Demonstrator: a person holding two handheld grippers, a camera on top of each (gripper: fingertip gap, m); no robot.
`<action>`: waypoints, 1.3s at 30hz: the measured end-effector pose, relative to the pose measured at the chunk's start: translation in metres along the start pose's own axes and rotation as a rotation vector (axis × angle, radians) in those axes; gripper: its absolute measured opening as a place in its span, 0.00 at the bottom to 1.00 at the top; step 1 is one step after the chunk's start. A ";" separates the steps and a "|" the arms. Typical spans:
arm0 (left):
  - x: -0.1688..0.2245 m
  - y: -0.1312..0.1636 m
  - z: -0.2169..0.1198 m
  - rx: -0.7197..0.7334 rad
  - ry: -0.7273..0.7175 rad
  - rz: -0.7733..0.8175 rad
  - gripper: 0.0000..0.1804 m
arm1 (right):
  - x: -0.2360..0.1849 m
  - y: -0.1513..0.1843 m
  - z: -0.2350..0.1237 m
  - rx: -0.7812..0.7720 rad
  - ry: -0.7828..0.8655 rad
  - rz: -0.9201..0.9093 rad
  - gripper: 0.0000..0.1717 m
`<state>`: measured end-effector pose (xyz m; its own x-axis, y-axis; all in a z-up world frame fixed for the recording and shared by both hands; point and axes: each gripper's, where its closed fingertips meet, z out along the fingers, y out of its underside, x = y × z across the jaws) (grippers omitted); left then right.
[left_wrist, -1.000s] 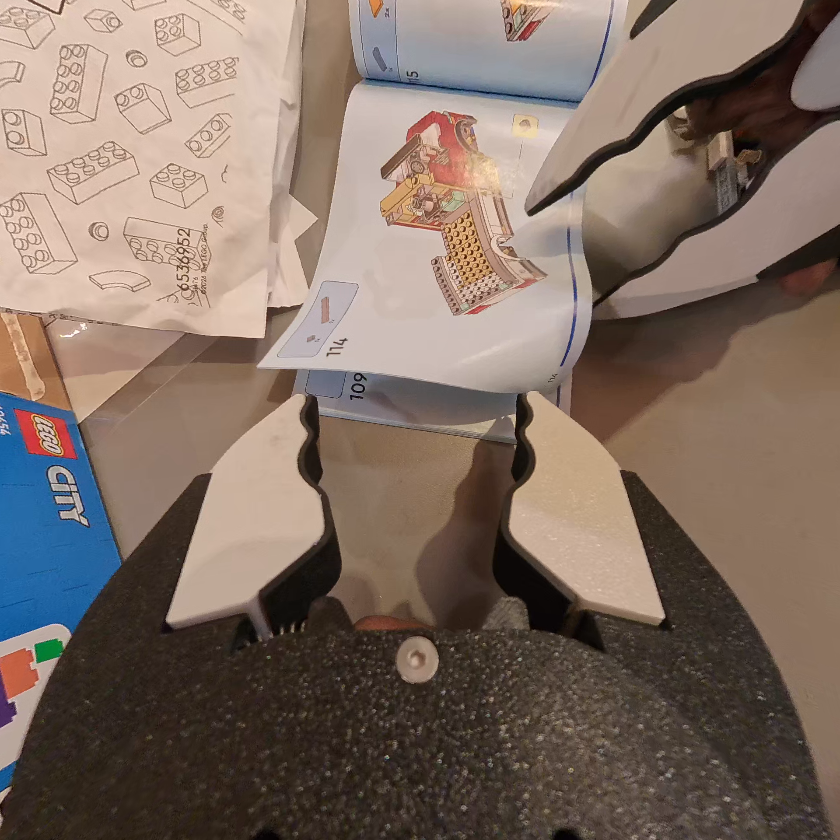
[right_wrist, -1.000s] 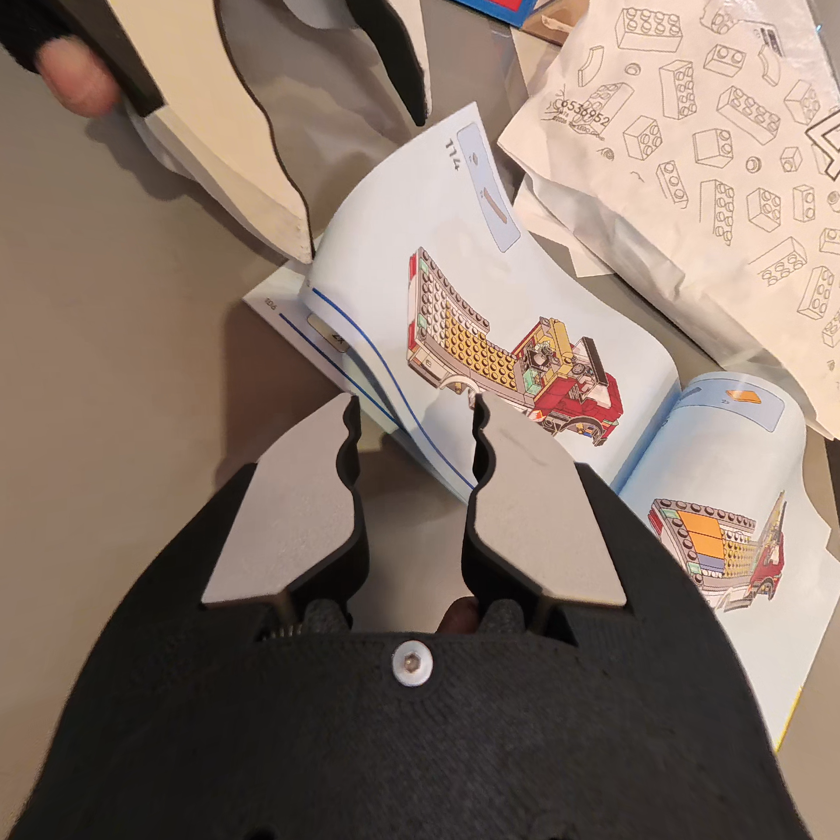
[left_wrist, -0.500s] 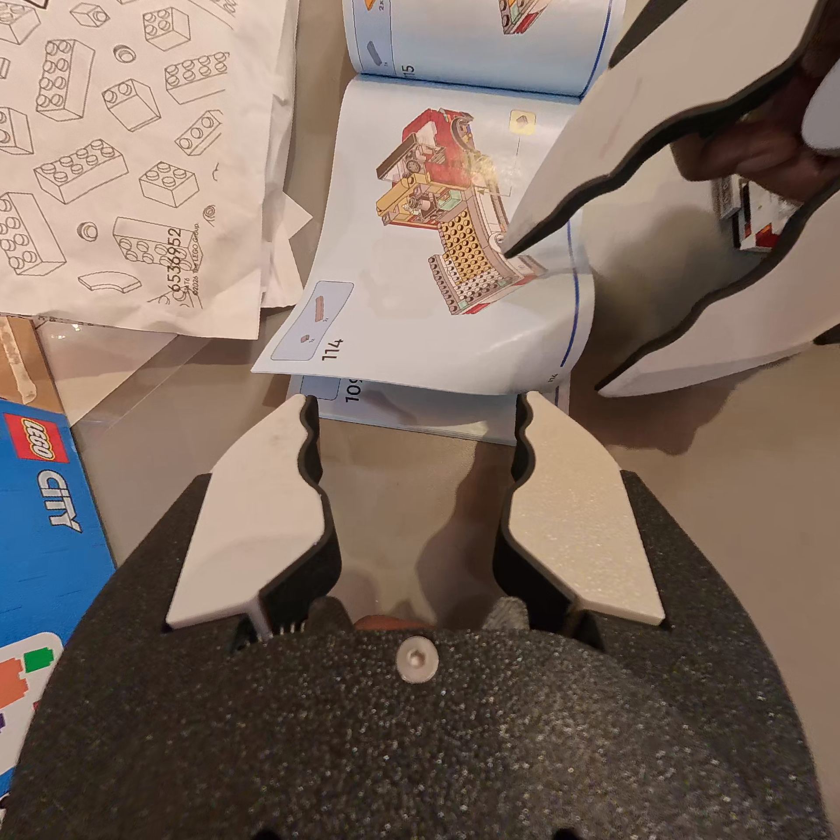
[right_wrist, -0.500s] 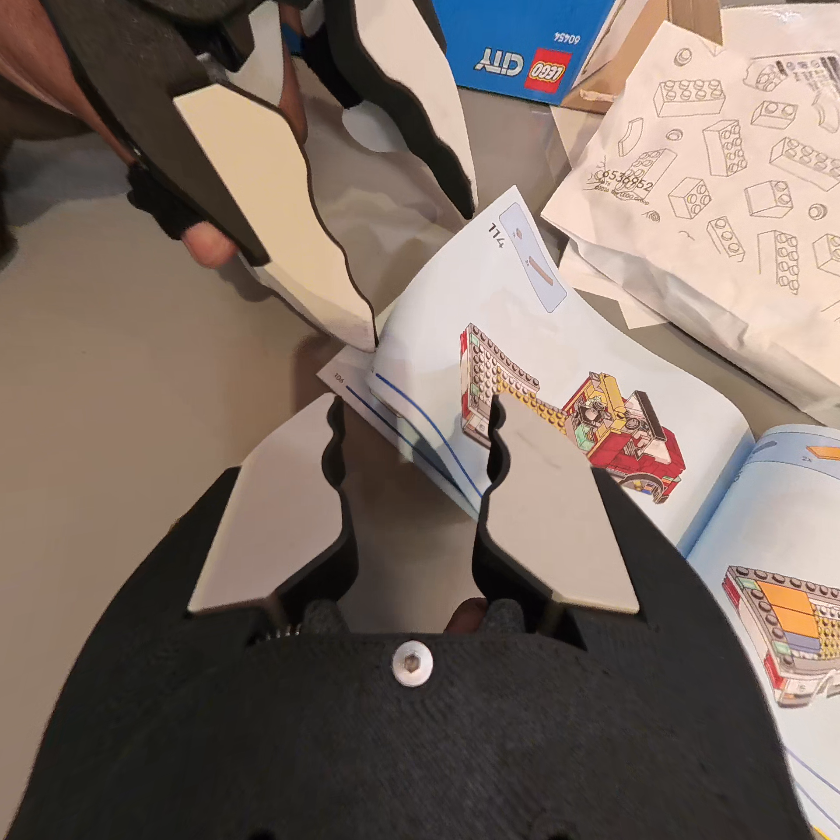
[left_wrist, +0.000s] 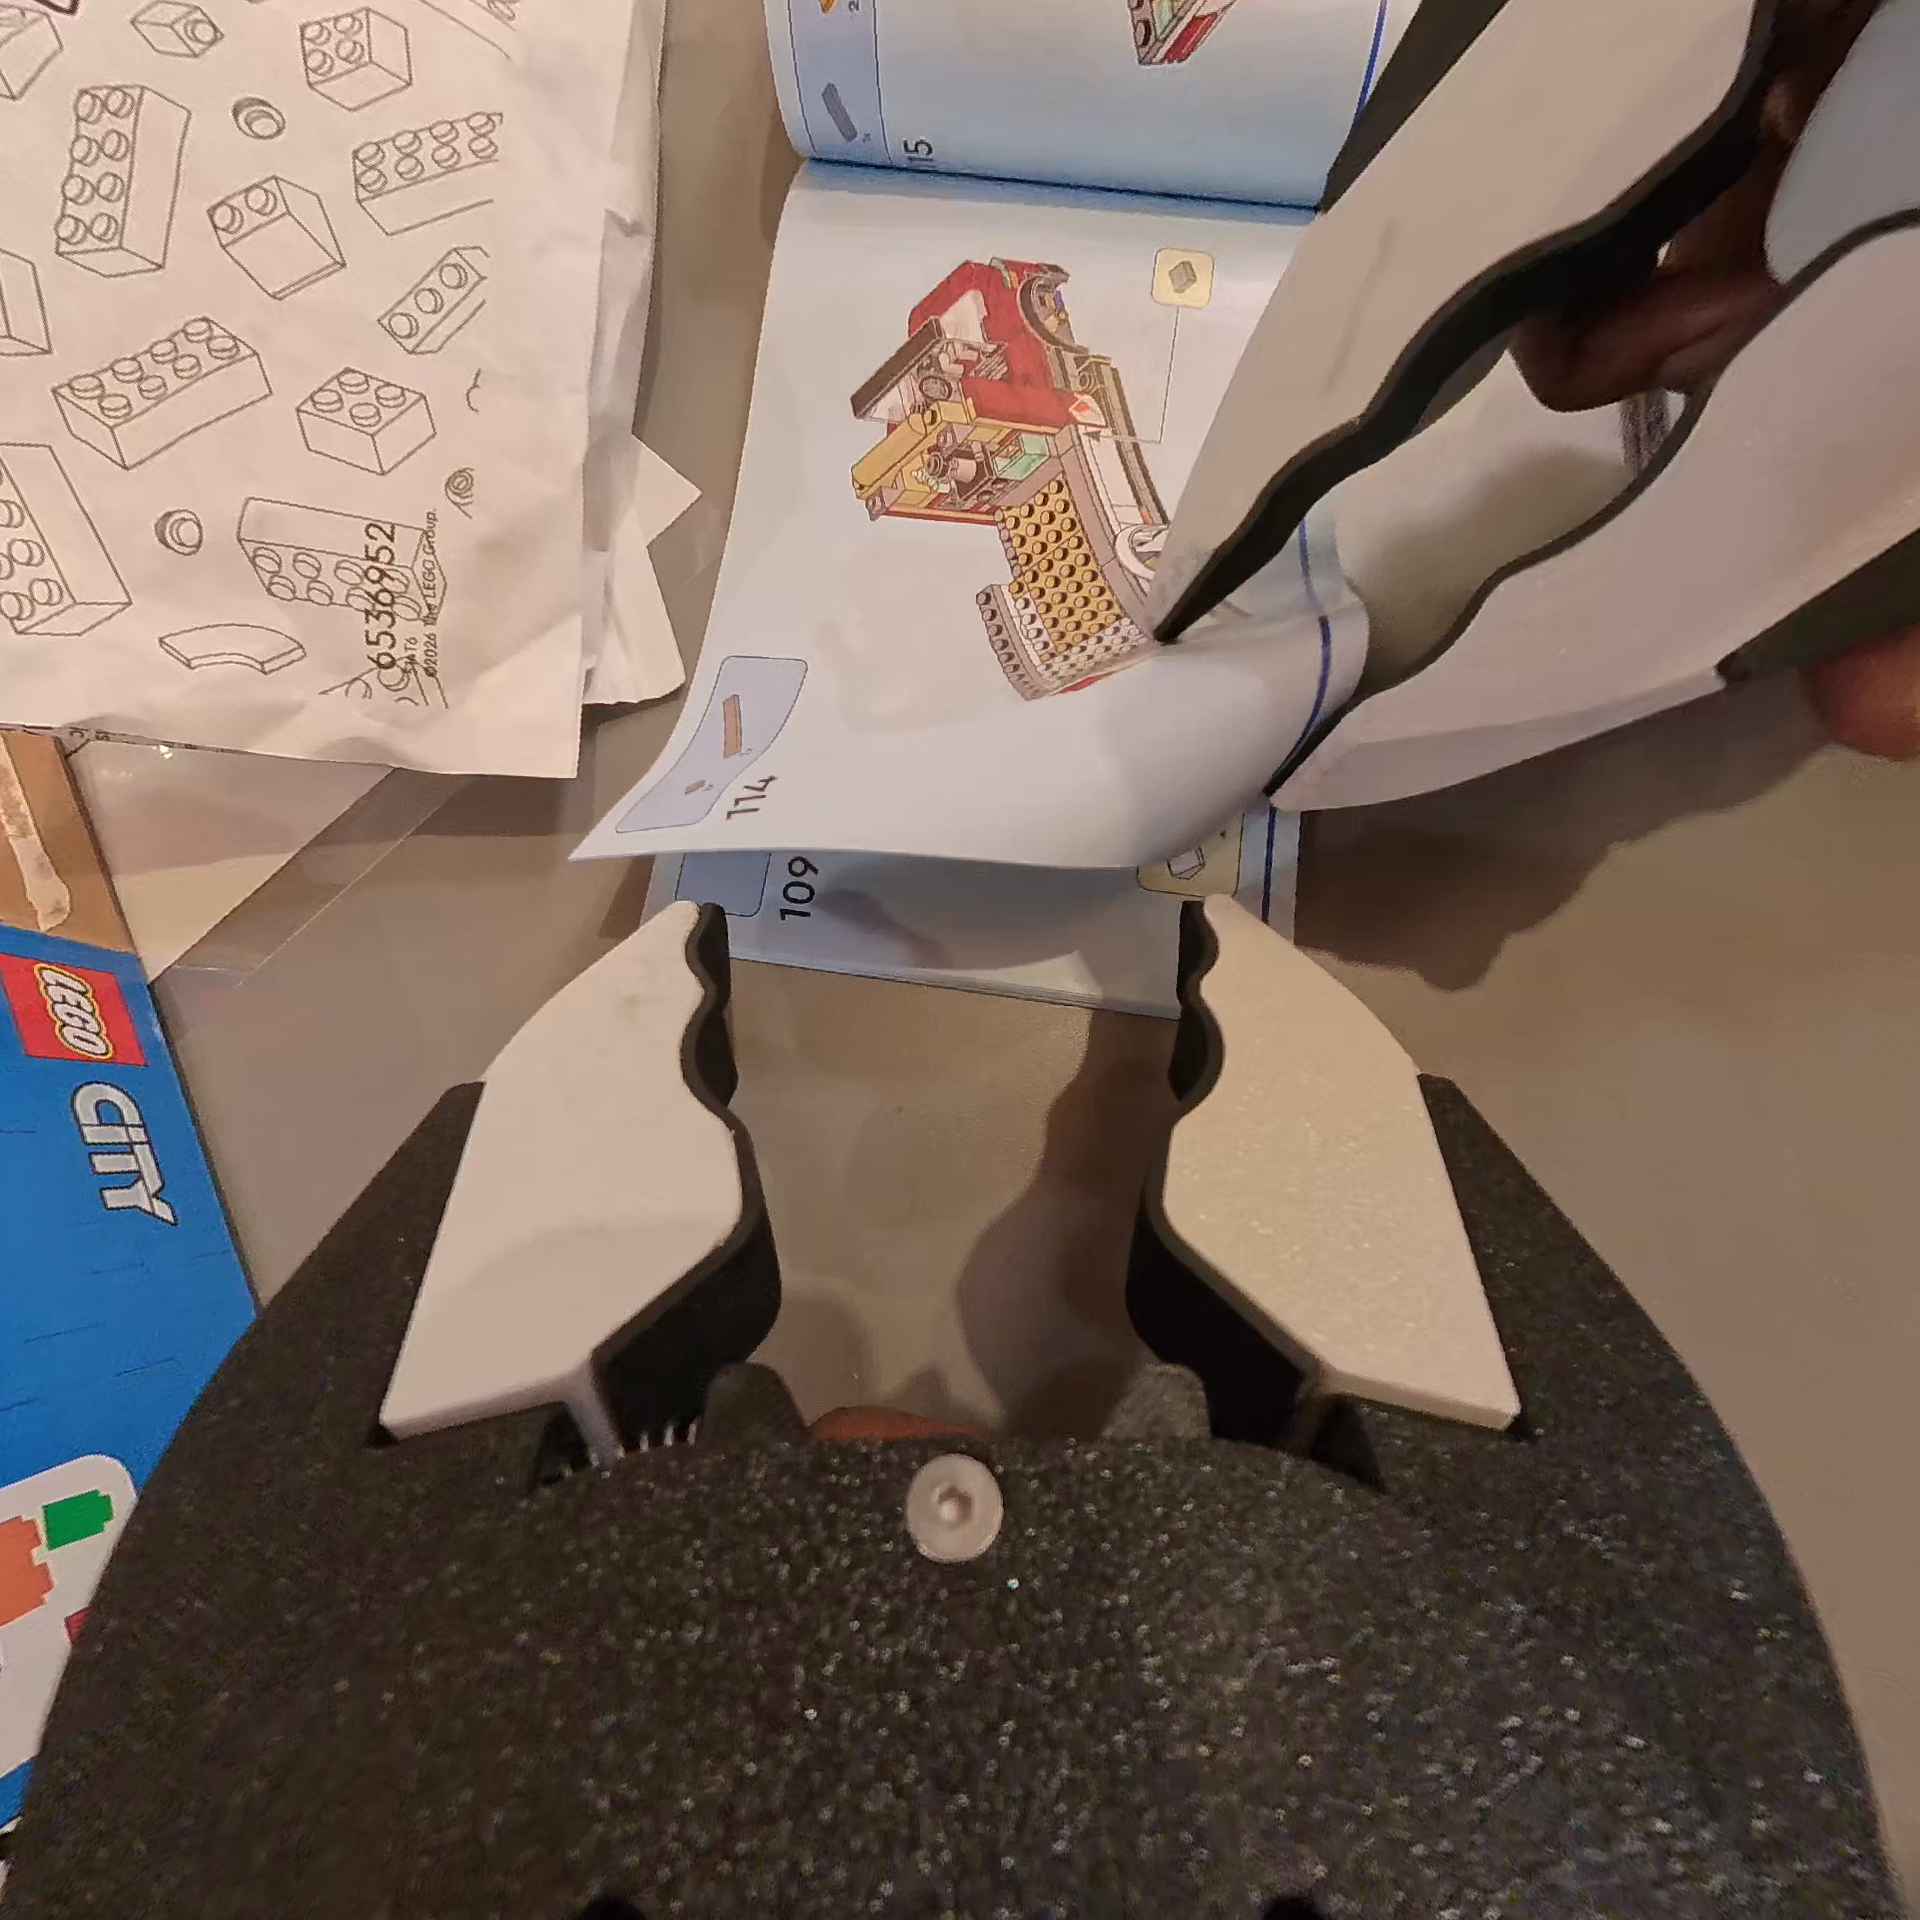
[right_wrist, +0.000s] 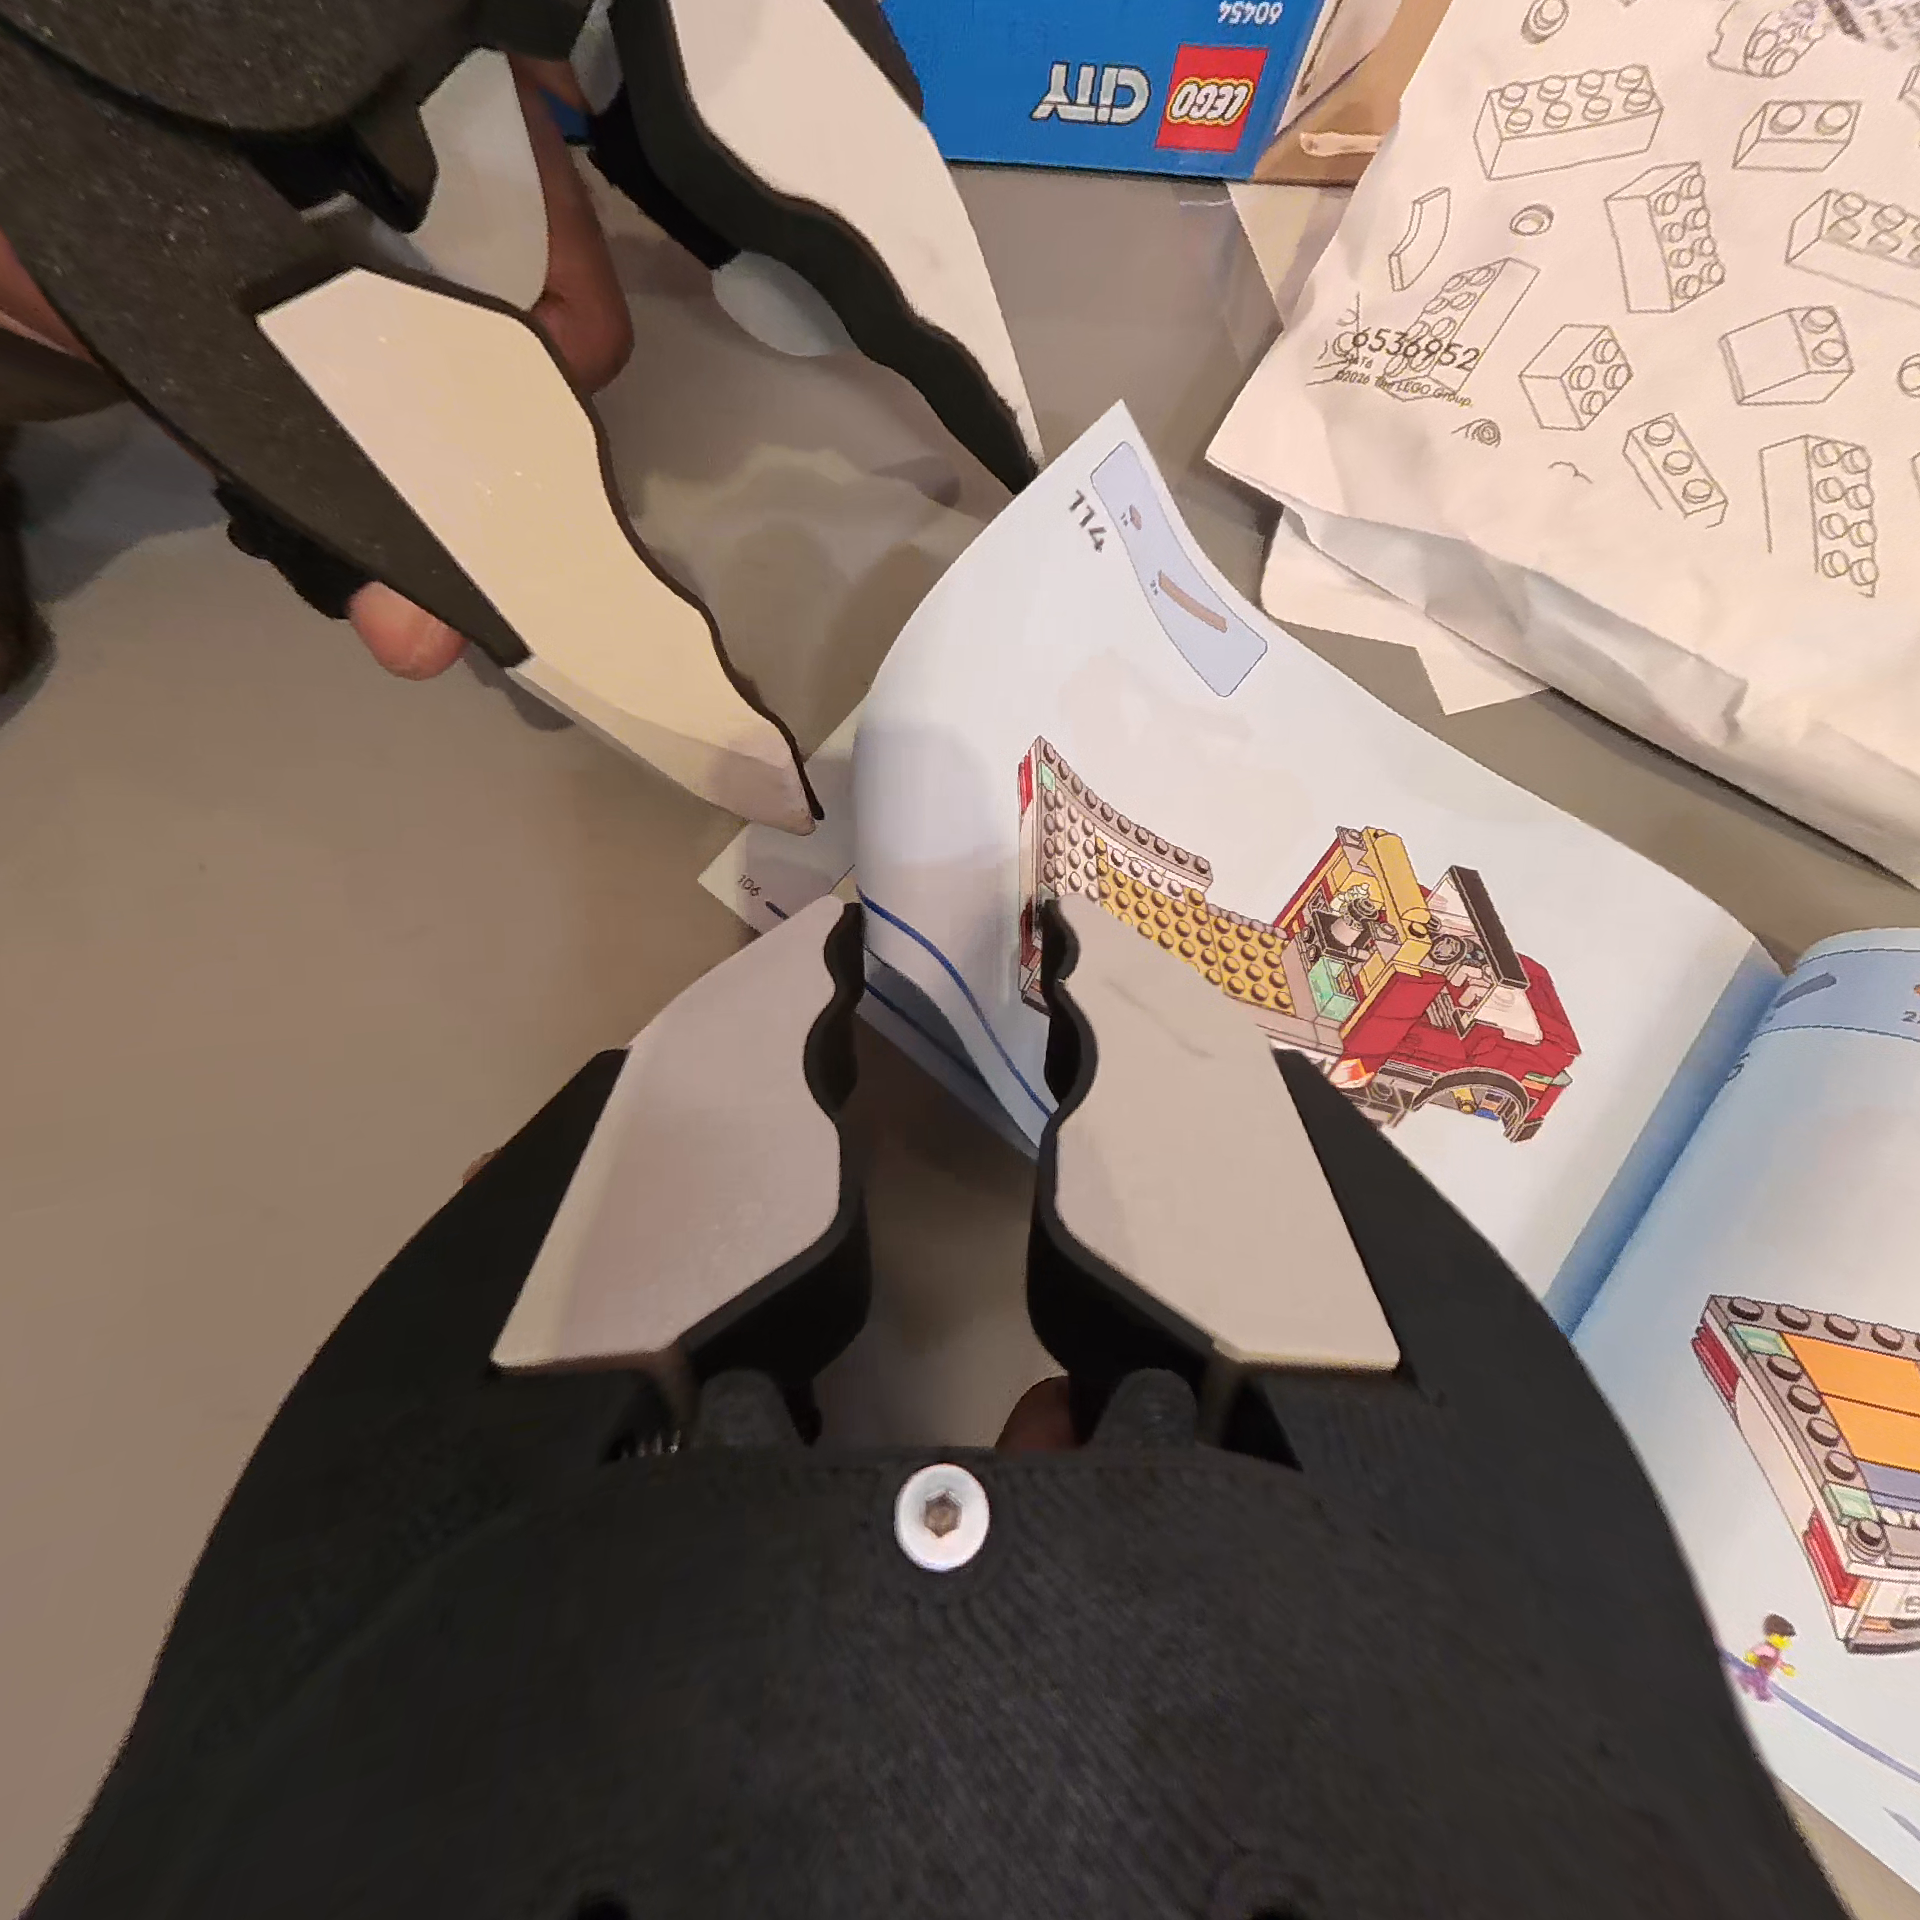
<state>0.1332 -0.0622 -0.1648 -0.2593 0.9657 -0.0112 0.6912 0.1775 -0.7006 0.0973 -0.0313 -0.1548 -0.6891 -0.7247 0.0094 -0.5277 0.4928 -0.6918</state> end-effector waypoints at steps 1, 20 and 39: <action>0.000 0.000 0.000 0.001 0.000 0.000 0.46 | 0.000 0.000 -0.001 0.003 -0.010 0.007 0.18; 0.005 0.001 0.002 -0.010 0.014 0.023 0.46 | -0.004 -0.002 -0.015 0.042 -0.161 0.143 0.17; 0.005 0.002 0.002 -0.017 0.012 0.025 0.46 | -0.007 0.003 -0.003 -0.005 -0.077 -0.027 0.25</action>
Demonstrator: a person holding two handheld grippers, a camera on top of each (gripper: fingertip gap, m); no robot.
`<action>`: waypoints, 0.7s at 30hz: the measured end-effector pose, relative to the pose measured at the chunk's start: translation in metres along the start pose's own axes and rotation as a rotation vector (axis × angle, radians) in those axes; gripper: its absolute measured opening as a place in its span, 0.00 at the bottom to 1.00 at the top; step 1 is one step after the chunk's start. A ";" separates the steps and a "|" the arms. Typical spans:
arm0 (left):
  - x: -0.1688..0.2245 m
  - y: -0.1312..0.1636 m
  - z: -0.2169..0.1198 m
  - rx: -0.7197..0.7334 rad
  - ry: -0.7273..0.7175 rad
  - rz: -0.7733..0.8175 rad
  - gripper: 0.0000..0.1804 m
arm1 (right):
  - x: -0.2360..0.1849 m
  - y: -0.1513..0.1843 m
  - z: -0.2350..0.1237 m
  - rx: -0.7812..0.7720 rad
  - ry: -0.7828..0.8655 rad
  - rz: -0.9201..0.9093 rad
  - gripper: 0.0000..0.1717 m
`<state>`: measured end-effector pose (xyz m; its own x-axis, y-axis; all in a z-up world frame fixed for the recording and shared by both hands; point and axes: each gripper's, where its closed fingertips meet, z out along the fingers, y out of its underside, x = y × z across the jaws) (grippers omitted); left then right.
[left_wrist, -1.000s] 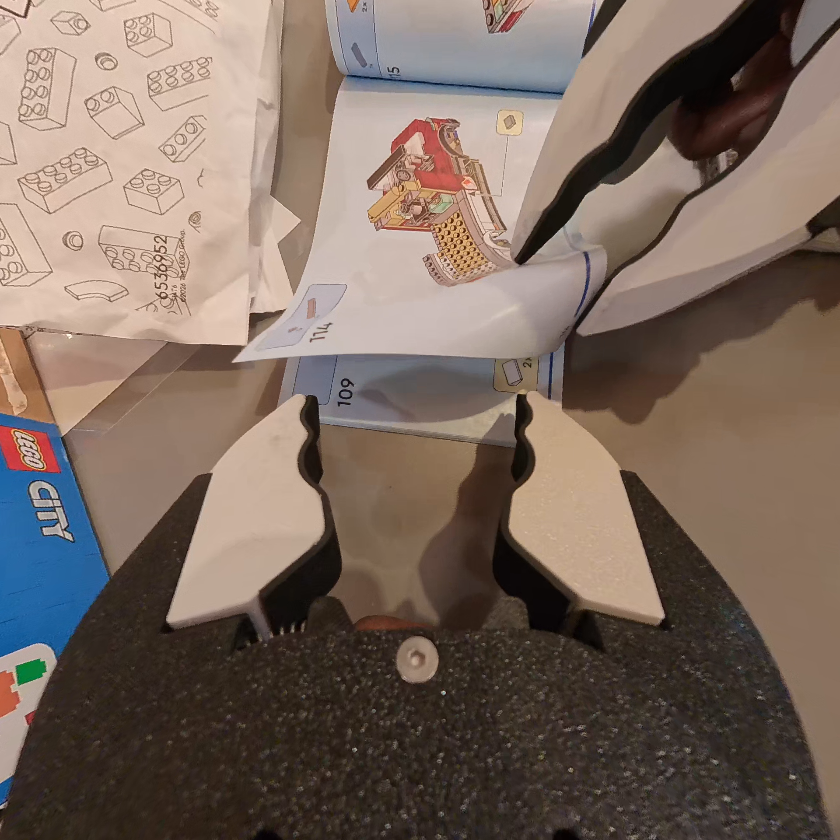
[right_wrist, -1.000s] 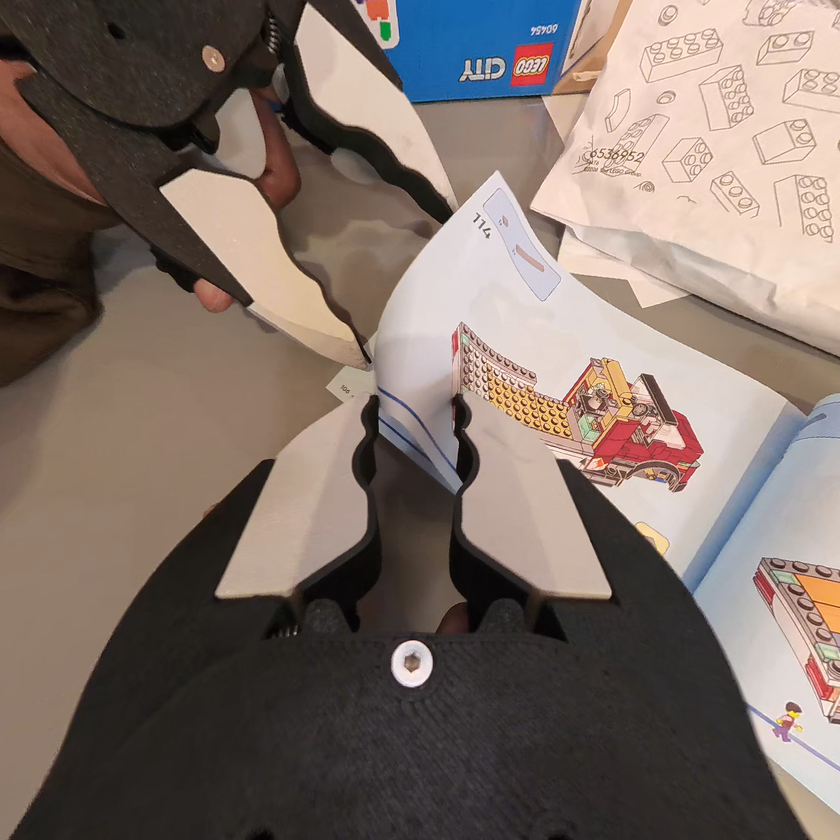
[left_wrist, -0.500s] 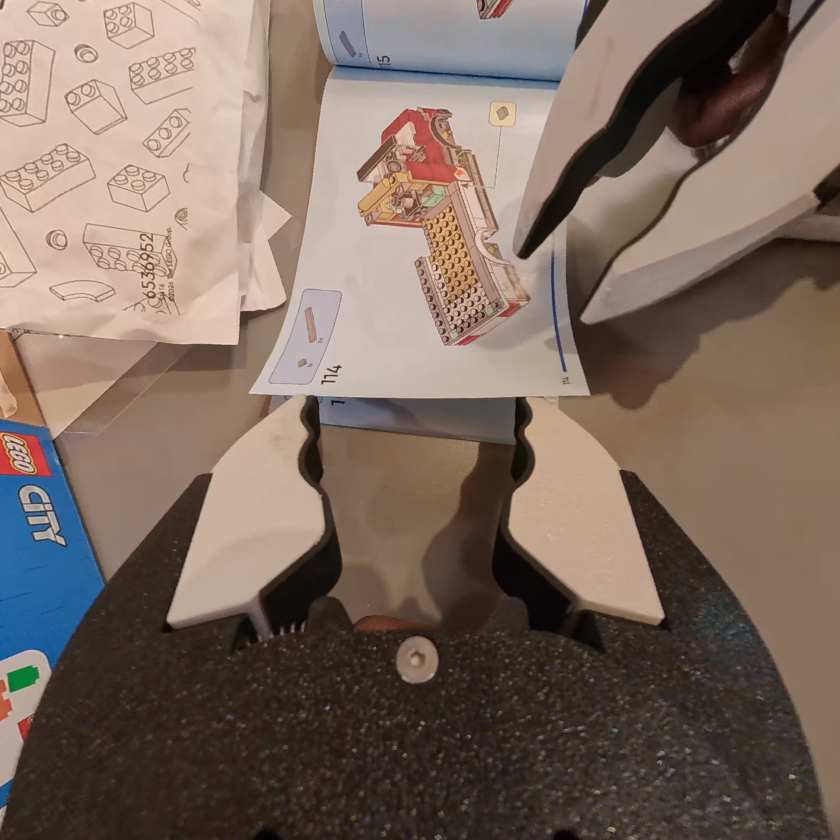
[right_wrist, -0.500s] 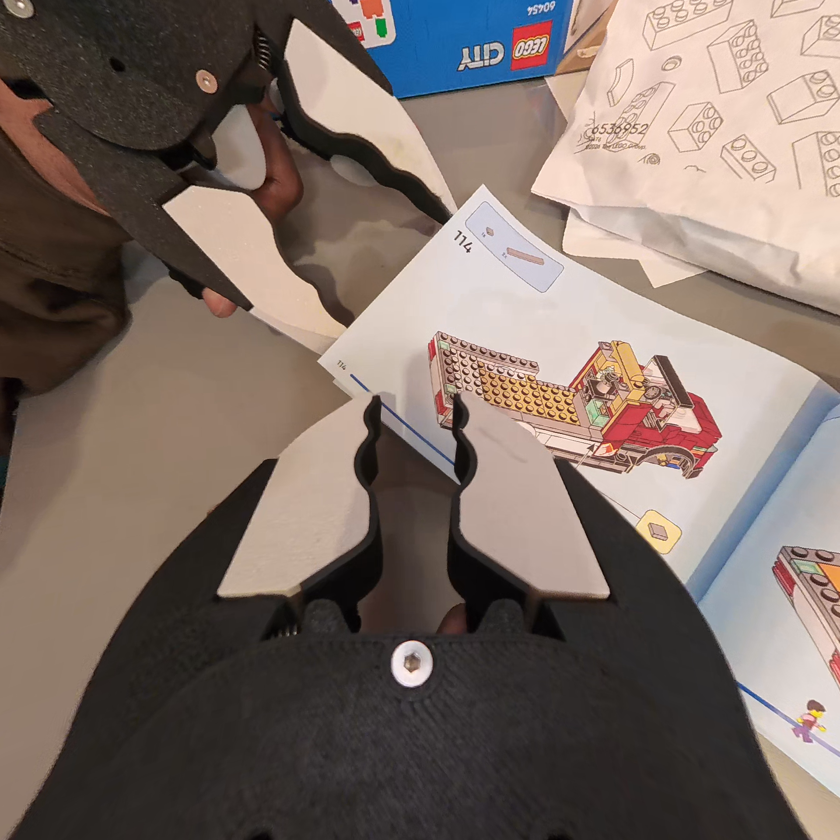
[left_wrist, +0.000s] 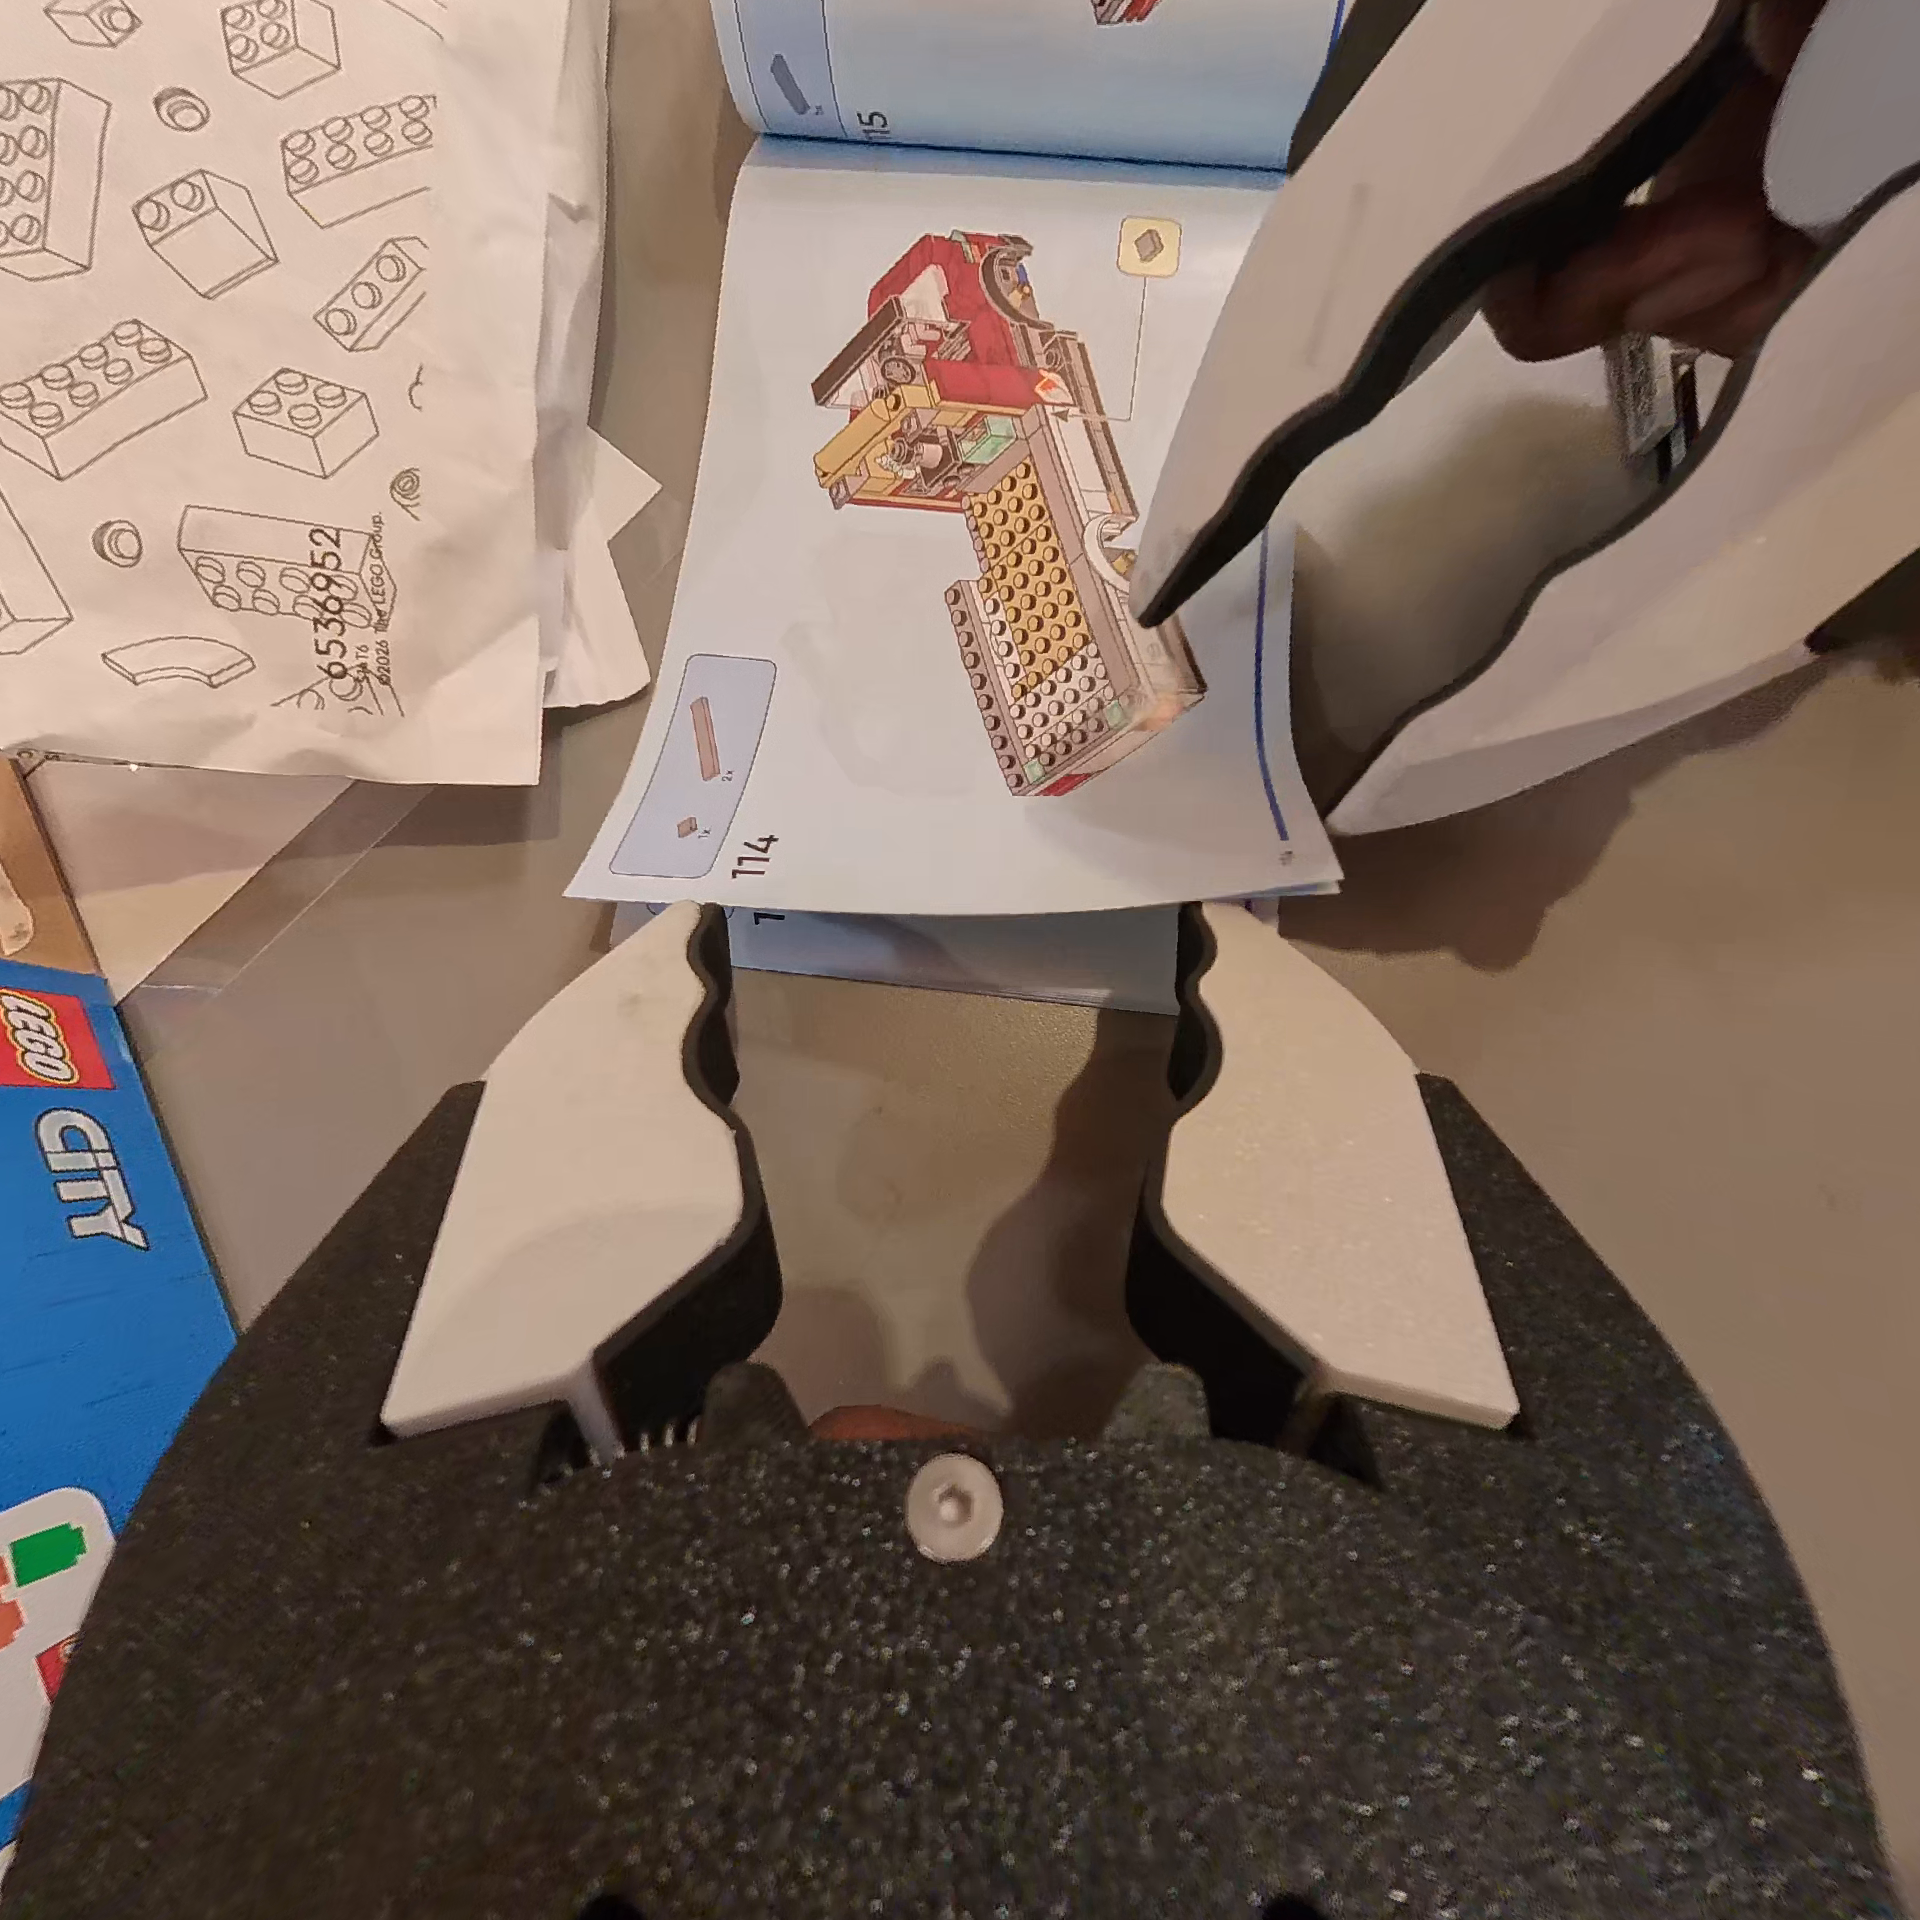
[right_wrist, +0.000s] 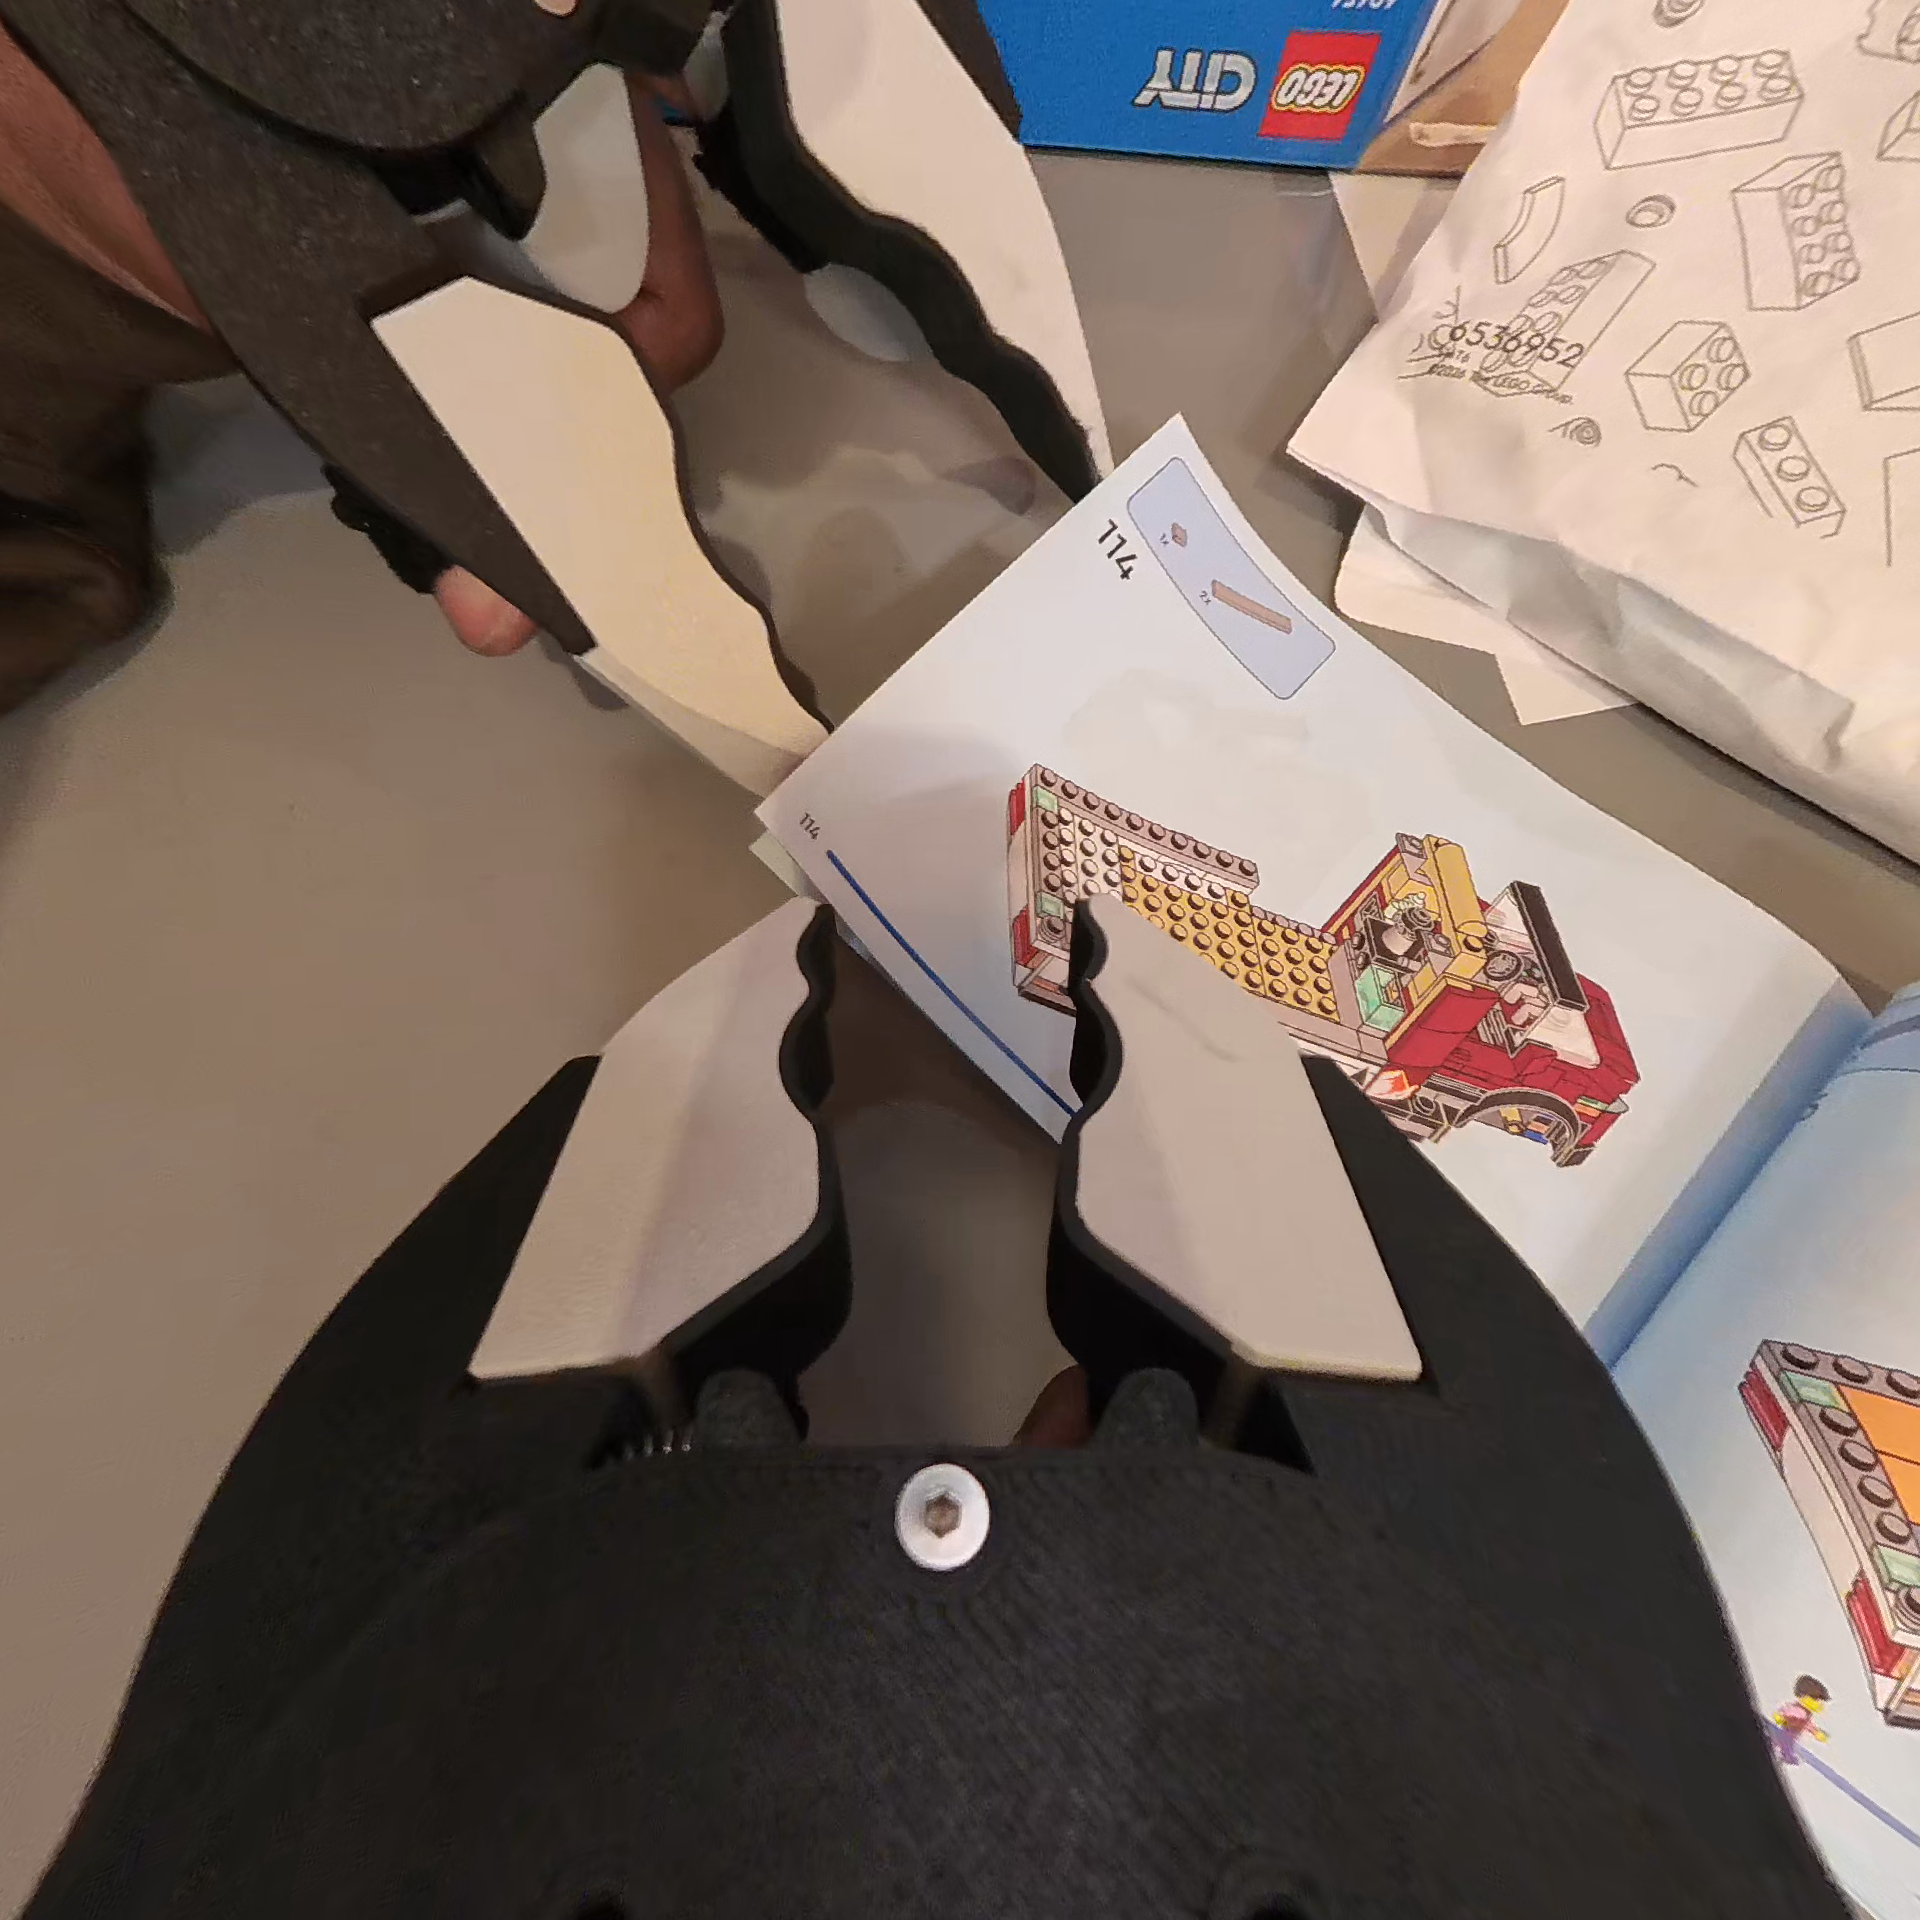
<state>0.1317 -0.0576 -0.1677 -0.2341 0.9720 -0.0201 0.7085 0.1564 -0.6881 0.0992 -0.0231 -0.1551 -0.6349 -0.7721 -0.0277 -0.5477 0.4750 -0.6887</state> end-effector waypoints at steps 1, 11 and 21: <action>0.000 0.000 0.000 0.000 0.000 0.001 0.46 | 0.001 0.000 0.000 0.001 0.001 0.006 0.25; 0.000 0.001 0.001 -0.006 0.002 -0.001 0.46 | 0.005 -0.001 -0.002 0.014 0.009 0.028 0.22; -0.001 0.002 0.000 -0.012 -0.003 0.001 0.46 | 0.003 -0.002 -0.002 0.024 -0.007 0.034 0.11</action>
<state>0.1333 -0.0582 -0.1694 -0.2353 0.9716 -0.0233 0.7168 0.1573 -0.6793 0.0976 -0.0252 -0.1531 -0.6489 -0.7588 -0.0560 -0.5130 0.4907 -0.7043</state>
